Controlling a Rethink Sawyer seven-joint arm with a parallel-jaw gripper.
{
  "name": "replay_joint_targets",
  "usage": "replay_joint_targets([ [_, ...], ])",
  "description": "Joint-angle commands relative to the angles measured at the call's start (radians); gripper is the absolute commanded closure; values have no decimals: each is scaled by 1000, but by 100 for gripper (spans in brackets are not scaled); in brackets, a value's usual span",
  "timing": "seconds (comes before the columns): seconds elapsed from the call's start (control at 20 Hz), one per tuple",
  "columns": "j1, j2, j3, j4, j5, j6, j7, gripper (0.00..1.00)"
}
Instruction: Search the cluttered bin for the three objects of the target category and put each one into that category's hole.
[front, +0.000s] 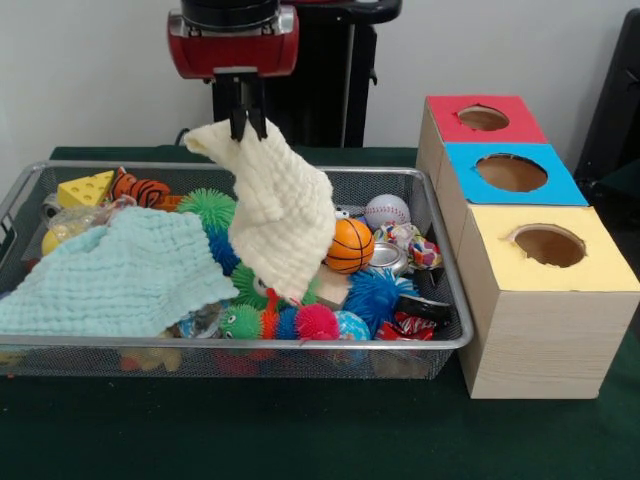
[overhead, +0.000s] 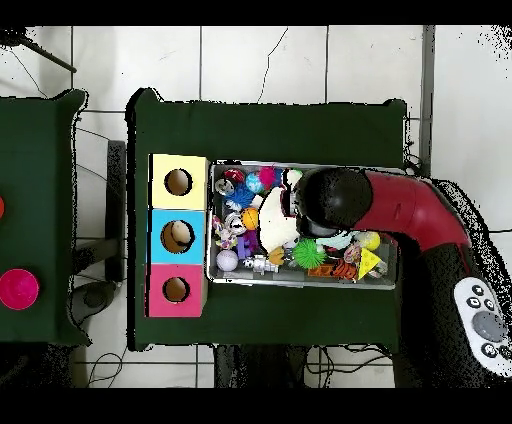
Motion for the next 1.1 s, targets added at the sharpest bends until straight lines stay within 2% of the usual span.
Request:
replay_joint_targets([
  [0.05, -43, 14, 103, -193, -68, 258, -308, 100],
  [0.15, -52, 13, 112, -217, -80, 298, -320, 100],
  [0.5, -77, 2, 140, -216, -109, 306, -326, 100],
  [0.8, -99, -9, 154, -172, -119, 275, -315, 100],
  [0.9, -108, -4, 155, -145, -120, 248, -308, 100],
  [1.1, -139, -13, 168, -4, -105, 74, -250, 100],
])
